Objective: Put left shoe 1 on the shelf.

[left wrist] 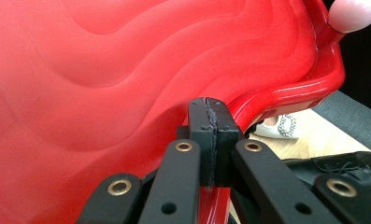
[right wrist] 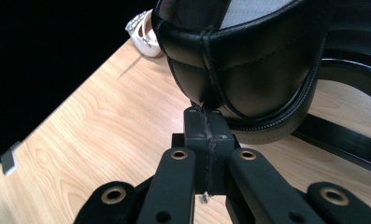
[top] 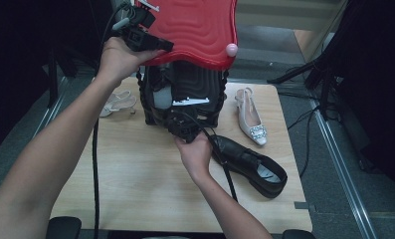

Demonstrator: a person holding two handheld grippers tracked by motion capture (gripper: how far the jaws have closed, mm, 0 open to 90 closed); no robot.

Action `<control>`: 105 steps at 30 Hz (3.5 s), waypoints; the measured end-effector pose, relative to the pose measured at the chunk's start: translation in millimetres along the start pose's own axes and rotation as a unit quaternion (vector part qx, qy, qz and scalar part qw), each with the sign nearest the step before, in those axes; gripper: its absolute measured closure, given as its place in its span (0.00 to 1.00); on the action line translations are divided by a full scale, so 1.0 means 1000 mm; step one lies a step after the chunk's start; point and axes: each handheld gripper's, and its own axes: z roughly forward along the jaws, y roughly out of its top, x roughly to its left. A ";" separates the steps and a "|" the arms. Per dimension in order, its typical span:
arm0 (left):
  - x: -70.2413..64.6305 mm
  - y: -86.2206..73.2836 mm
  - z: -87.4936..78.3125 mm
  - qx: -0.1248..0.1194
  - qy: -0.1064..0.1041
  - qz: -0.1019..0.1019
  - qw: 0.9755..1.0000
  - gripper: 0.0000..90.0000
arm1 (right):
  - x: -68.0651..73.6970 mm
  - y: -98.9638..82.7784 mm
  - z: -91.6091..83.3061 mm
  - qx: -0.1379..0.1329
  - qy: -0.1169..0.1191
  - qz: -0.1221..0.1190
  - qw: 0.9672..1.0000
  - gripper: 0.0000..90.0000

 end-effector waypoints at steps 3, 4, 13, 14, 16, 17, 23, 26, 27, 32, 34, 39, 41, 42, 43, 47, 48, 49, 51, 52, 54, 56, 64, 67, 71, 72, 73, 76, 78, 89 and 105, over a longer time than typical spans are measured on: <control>0.001 0.000 0.000 -0.001 -0.001 -0.001 1.000 1.00 | 0.000 0.004 0.003 0.000 -0.001 -0.001 1.000 1.00; 0.001 0.000 0.000 0.000 -0.001 -0.002 1.000 1.00 | -0.001 0.010 0.006 0.002 -0.003 -0.001 1.000 1.00; 0.000 -0.001 0.000 0.000 0.004 0.000 1.000 1.00 | -0.008 0.033 0.021 0.000 -0.006 0.016 1.000 1.00; 0.000 -0.001 0.000 -0.001 0.004 0.000 1.000 1.00 | -0.009 0.039 0.025 -0.002 -0.010 0.017 1.000 1.00; 0.000 -0.001 -0.001 0.001 0.004 0.003 1.000 1.00 | -0.009 0.041 0.026 -0.003 -0.013 0.017 1.000 1.00; 0.001 -0.001 -0.001 0.000 0.004 0.002 1.000 1.00 | -0.009 0.047 0.030 -0.003 -0.017 0.019 1.000 1.00; 0.001 -0.002 -0.001 -0.002 0.004 0.000 1.000 1.00 | -0.007 0.058 0.043 0.013 -0.035 0.017 0.999 1.00; 0.001 -0.002 -0.001 -0.002 0.002 -0.003 1.000 1.00 | -0.008 0.056 0.049 0.023 -0.038 0.021 0.999 1.00; 0.001 -0.003 -0.001 -0.005 0.000 -0.005 1.000 1.00 | -0.007 0.051 0.049 0.015 -0.027 0.011 0.999 1.00; 0.004 -0.003 -0.002 -0.004 0.001 -0.010 1.000 0.98 | -0.006 0.039 0.044 0.023 -0.019 -0.001 1.000 1.00; 0.003 -0.002 -0.003 -0.005 0.000 -0.013 1.000 0.96 | -0.007 0.036 0.038 0.016 -0.012 0.000 1.000 1.00; -0.001 0.001 -0.007 -0.005 -0.006 -0.019 1.000 0.86 | -0.009 0.030 0.021 0.004 0.002 0.003 1.000 1.00; -0.004 0.001 -0.010 -0.003 -0.005 -0.013 1.000 0.83 | -0.012 0.027 0.015 0.000 0.008 0.004 1.000 1.00; -0.005 0.001 -0.013 -0.002 -0.008 -0.013 1.000 0.82 | -0.014 0.026 0.012 -0.002 0.008 0.005 1.000 1.00; -0.007 0.000 -0.015 -0.004 -0.012 -0.014 1.000 0.80 | -0.015 0.024 0.009 -0.004 0.008 0.004 1.000 1.00; -0.011 -0.002 -0.029 -0.012 -0.023 -0.017 1.000 0.75 | -0.021 0.017 -0.001 -0.006 0.009 0.004 1.000 1.00; -0.013 -0.004 -0.033 -0.012 -0.026 -0.015 0.999 0.74 | -0.023 0.015 -0.002 -0.006 0.015 0.007 1.000 1.00; -0.013 -0.004 -0.033 -0.012 -0.026 -0.015 0.999 0.73 | -0.023 0.015 -0.002 -0.006 0.015 0.007 1.000 1.00; -0.016 -0.009 -0.041 -0.018 -0.032 -0.015 0.999 0.72 | -0.029 0.010 -0.007 -0.005 0.022 0.015 1.000 0.97; -0.016 -0.009 -0.041 -0.018 -0.032 -0.015 0.999 0.72 | -0.029 0.010 -0.007 -0.005 0.022 0.015 1.000 0.97; -0.020 -0.017 -0.048 -0.020 -0.036 -0.009 0.999 0.72 | -0.032 0.003 -0.010 -0.005 0.012 0.008 1.000 0.93; -0.023 -0.023 -0.050 -0.021 -0.037 -0.004 0.999 0.71 | -0.033 -0.002 -0.012 -0.007 0.000 0.004 1.000 0.90; -0.028 -0.052 -0.049 -0.009 -0.052 -0.005 0.999 0.70 | -0.051 -0.020 -0.018 -0.005 0.046 0.050 0.998 0.79; -0.029 -0.063 -0.047 -0.005 -0.053 -0.005 0.999 0.70 | -0.054 -0.026 -0.023 -0.017 0.042 0.040 0.998 0.76; -0.030 -0.077 -0.045 0.000 -0.058 -0.008 0.998 0.70 | -0.061 -0.030 -0.027 -0.018 0.044 0.054 0.997 0.69; -0.031 -0.080 -0.044 0.002 -0.058 -0.008 0.998 0.69 | -0.062 -0.031 -0.027 -0.016 0.046 0.058 0.997 0.68; -0.031 -0.083 -0.043 0.004 -0.060 -0.008 0.998 0.69 | -0.064 -0.031 -0.028 -0.013 0.048 0.061 0.997 0.68; -0.031 -0.093 -0.042 0.007 -0.065 -0.011 0.998 0.68 | -0.066 -0.034 -0.031 -0.009 0.047 0.058 0.997 0.69; -0.030 -0.100 -0.042 0.006 -0.070 -0.016 0.997 0.67 | -0.066 -0.036 -0.034 -0.007 0.053 0.052 0.997 0.77; -0.026 -0.136 -0.029 0.014 -0.070 -0.036 0.997 0.60 | -0.064 -0.056 -0.057 -0.033 0.040 -0.007 0.999 0.72; -0.039 -0.186 0.008 0.038 -0.082 -0.042 0.995 0.56 | -0.099 -0.074 -0.097 0.020 0.033 0.031 0.999 0.68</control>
